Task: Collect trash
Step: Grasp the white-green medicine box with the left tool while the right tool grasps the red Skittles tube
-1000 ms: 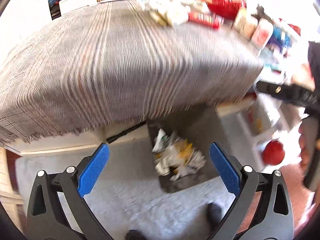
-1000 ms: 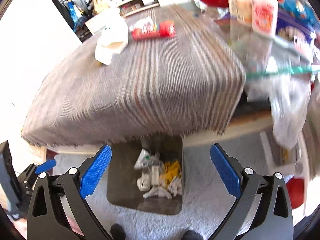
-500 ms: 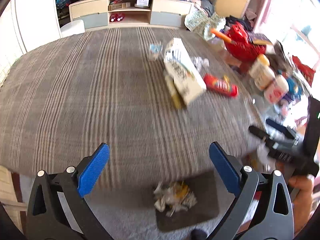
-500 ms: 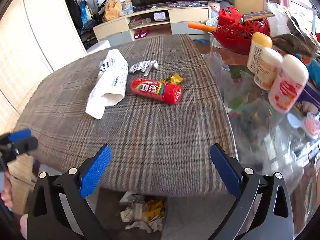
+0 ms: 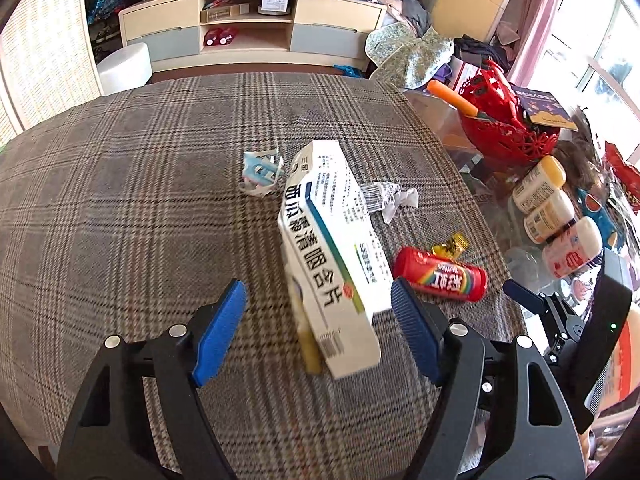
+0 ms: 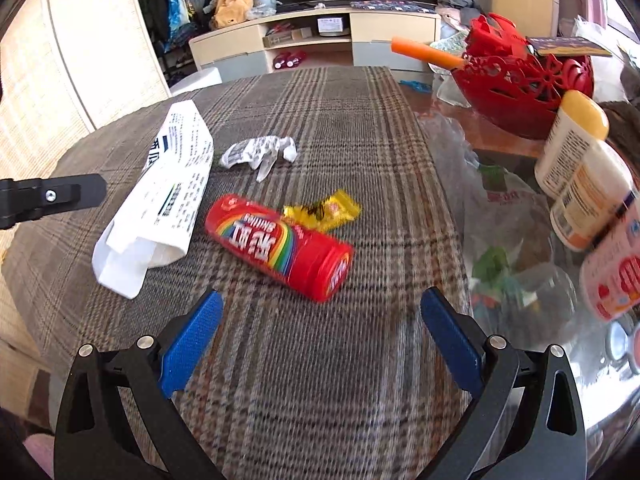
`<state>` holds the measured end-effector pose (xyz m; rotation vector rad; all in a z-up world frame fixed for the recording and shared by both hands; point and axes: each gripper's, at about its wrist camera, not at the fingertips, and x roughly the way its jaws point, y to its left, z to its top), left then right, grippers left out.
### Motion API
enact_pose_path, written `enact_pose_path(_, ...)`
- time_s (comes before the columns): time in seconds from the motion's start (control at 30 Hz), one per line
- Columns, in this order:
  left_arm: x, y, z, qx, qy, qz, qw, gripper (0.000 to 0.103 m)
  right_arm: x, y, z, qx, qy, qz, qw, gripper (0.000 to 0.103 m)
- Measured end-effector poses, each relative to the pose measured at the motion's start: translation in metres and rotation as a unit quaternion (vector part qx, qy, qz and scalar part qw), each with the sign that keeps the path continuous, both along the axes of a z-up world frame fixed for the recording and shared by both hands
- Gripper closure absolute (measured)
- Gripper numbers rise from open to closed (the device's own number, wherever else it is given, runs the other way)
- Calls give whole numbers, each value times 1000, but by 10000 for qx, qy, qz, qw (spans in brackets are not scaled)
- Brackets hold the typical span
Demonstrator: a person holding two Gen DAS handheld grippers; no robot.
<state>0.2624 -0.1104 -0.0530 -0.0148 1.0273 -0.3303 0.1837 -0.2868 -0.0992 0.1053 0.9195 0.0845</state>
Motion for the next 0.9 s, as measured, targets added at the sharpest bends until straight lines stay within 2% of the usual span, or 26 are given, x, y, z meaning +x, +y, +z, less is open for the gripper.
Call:
enact_pose_path(0.33,40,-13,-26,196,128,106,9997,33,22,11,-8,76,67,276,9996,4)
enact_pose_path(0.47,53,-11,-34,253,140,171,9994,32,20,16,-5,354,65,453,9983,4)
enact_pose_path(0.6,60,-11,-37,298,122,228,9992,25,17,21,-1,510,80,592,9969,19)
enact_pose_path(0.7,67,-15,-40,271,174,214,9993,25,19,24,0,684,124,705,9951,30)
enact_pose_path(0.83,73,-21,-42,274,203,119,9993,27,20,35,0,513,123,839,9951,30)
enact_pose_path(0.9,74,-25,-43,256,234,49,9994,34,21,40,0,384,82,928,9949,30)
